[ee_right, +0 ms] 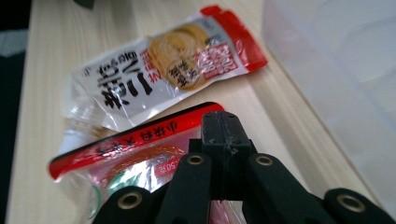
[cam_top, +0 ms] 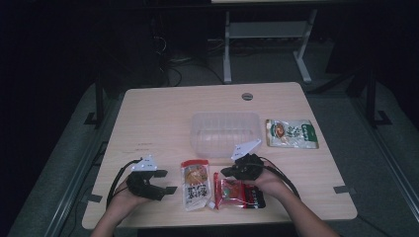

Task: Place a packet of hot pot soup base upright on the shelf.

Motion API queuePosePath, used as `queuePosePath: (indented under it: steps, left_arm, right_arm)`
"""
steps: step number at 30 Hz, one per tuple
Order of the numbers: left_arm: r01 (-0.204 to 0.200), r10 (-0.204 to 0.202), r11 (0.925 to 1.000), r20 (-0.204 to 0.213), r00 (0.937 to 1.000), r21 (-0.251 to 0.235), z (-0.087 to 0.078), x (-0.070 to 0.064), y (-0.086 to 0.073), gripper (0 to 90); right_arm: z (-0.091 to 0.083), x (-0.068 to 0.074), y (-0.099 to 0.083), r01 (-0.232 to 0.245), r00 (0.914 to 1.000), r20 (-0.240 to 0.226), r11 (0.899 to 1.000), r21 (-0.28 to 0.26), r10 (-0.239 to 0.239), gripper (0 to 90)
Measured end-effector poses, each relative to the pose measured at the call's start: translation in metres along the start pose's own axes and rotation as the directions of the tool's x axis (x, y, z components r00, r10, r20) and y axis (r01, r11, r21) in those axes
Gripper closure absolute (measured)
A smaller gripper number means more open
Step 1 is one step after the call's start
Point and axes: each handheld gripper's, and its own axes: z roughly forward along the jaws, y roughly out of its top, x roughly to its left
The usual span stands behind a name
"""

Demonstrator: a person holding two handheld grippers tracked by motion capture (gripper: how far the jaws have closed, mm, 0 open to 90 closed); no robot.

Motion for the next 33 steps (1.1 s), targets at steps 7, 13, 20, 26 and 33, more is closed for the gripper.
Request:
queuePosePath:
  steps: [7,13,20,26,33]
  left_arm:
    - [-0.009,0.009,0.9999,0.001,1.0000,0.012,0.000,-0.002,0.002,30.2]
    - [0.002,-0.002,1.0000,0.015,0.9999,-0.002,-0.004,-0.008,0.006,36.9]
    - [0.018,-0.018,0.9998,0.047,0.9988,0.004,-0.006,-0.011,0.009,49.1]
    - [0.029,-0.028,0.9996,0.059,0.9979,-0.006,-0.007,-0.014,0.014,62.4]
    - [0.015,-0.014,0.9998,0.084,0.9964,-0.013,-0.004,-0.015,0.024,87.4]
  right_arm:
    - [-0.025,0.001,-0.006,-0.061,0.9981,-0.007,0.998,-0.032,0.061,75.0]
    - [-0.051,0.002,-0.025,-0.111,0.9936,0.016,0.993,-0.044,0.112,60.3]
    - [-0.072,0.005,-0.043,-0.157,0.9848,0.065,0.986,-0.060,0.161,43.4]
    - [-0.085,0.006,-0.056,-0.175,0.9795,0.086,0.981,-0.081,0.182,39.3]
    - [-0.101,0.008,-0.075,-0.205,0.9655,0.143,0.973,-0.103,0.218,34.4]
